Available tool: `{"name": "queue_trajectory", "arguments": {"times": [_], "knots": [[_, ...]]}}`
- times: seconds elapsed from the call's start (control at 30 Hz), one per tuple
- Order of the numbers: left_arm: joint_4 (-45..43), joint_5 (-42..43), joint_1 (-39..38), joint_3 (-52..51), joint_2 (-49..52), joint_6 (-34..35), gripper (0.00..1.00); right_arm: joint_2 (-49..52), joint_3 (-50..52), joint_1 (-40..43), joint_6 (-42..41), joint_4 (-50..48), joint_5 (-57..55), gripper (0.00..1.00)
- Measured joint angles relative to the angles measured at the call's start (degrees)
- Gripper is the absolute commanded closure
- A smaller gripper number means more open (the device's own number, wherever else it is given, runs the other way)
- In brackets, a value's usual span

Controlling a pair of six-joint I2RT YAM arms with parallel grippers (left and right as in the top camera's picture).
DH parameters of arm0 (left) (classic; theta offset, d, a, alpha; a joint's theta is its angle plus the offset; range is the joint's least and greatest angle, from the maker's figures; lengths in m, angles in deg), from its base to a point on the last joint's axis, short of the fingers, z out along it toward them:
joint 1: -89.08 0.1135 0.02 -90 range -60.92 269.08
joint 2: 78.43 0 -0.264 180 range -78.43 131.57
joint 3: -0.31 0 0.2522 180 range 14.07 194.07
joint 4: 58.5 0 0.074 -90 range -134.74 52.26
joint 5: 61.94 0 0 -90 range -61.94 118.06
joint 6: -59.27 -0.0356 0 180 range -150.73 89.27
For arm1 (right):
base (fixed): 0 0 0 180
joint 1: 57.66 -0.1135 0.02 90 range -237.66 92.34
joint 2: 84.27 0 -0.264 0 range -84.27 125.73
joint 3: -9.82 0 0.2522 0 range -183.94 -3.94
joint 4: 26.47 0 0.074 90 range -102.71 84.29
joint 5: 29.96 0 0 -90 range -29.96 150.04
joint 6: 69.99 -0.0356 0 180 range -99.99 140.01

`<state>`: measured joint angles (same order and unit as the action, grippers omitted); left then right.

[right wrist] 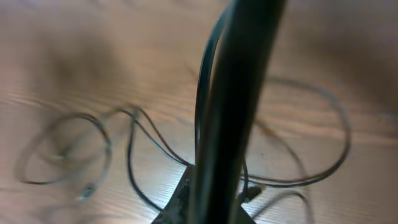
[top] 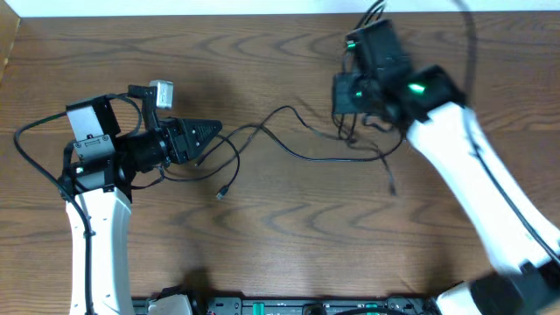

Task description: Untangle cables

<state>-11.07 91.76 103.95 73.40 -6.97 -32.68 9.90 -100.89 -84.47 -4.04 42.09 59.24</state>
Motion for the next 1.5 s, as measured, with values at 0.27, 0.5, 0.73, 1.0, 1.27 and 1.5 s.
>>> {"name": "queue_trajectory", "arguments": {"times": [0.27, 0.5, 0.73, 1.0, 1.27, 1.5], "knots": [[1.14, -0.22, 0.0, 0.0, -0.02, -0.04, 0.53, -13.81, -3.04, 2.99, 0.39, 1.49, -0.46, 0.99], [2.27, -0.26, 0.0, 0.0, 0.0, -0.26, 0.53, -15.76, -4.04, 4.31, 1.14, 8.28, -4.94, 0.99], [5.16, -0.63, 0.0, 0.0, 0.0, -2.16, 0.53, -10.84, -3.89, 4.68, 1.31, 7.56, -8.5, 0.99], [8.17, -0.66, -0.04, 0.0, 0.0, -5.95, 0.53, -10.51, -3.87, 15.39, 3.8, 7.13, -8.85, 0.99], [9.01, -0.63, -0.04, 0.0, 0.0, -6.95, 0.53, -4.55, -5.27, 34.62, 9.14, 7.13, -8.09, 0.99], [9.75, -0.61, -0.04, 0.0, 0.0, -7.08, 0.53, 10.64, -17.46, 49.18, 11.32, 12.22, -7.56, 0.99]]}}
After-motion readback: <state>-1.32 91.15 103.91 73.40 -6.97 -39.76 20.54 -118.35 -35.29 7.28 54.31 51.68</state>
